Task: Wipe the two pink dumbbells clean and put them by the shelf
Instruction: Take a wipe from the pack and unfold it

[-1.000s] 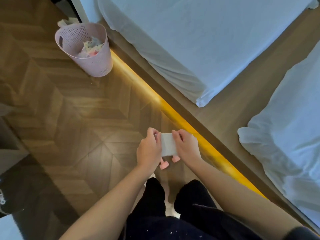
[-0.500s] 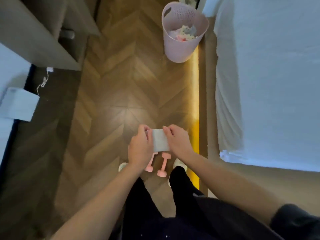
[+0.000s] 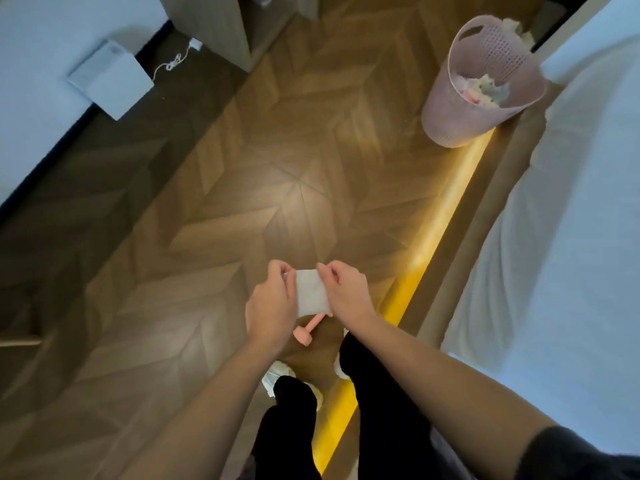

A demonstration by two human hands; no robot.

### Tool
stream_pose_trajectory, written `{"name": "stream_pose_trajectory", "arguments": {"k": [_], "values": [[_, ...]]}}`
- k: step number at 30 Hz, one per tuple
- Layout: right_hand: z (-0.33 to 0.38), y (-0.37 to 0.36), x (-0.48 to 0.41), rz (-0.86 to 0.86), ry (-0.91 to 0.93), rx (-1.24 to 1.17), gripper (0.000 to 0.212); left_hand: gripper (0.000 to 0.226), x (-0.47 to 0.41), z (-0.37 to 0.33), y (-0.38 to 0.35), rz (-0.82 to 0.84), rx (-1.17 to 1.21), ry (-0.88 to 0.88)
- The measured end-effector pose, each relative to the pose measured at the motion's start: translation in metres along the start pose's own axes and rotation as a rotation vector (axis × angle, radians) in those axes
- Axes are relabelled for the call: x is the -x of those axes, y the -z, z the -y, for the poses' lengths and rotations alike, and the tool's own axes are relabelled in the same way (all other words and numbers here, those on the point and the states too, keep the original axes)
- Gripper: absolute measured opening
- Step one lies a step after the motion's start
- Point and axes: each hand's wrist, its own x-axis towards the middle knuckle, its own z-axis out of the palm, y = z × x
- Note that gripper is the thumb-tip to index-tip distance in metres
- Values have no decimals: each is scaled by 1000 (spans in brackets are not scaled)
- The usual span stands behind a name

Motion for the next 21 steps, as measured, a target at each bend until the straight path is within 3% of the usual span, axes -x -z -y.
{"name": "stream_pose_trajectory", "arguments": {"k": [12, 21], "values": [[-148, -147, -189, 232, 179, 101, 33, 16, -126, 145, -179, -151, -11, 291], [-244, -249, -287, 249, 308, 116, 41, 19, -190, 247, -293, -311, 42, 275]]}}
